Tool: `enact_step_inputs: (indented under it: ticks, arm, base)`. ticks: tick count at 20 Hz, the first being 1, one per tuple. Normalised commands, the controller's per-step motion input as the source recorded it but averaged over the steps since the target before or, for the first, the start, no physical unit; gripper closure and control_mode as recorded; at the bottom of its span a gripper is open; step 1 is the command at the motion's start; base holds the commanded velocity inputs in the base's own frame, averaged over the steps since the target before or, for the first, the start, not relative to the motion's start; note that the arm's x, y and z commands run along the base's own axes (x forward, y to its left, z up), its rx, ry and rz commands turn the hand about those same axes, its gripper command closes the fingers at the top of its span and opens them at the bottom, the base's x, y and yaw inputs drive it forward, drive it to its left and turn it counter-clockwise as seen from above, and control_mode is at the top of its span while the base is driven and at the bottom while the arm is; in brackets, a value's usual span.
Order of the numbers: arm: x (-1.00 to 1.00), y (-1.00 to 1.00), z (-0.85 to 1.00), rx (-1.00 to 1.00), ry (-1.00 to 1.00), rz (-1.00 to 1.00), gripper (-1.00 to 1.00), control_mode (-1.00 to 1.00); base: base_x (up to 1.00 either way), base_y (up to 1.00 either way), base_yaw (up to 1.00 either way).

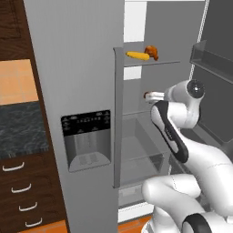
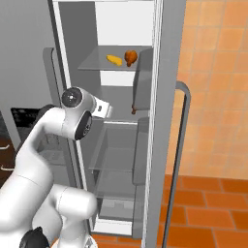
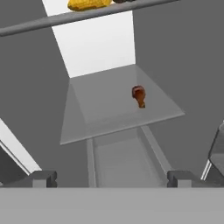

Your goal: Place one corn and one chicken drumstick in each tupperware on the nearby counter, to pack two identical lunches.

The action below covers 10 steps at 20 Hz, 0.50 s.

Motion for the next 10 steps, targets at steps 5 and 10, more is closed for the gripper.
enact_step_inputs:
  ticks: [5, 10]
  arm:
    - [0.04, -0.04, -0.49, -0.18, -0.16, 0.23, -1.00, -1.00]
    - [0.25, -0.01, 0.06, -0.08, -0.09, 0.09, -1.00, -1.00]
  base:
    - [0.00, 0.00, 0.00]
    - [0.00, 0.00, 0.00]
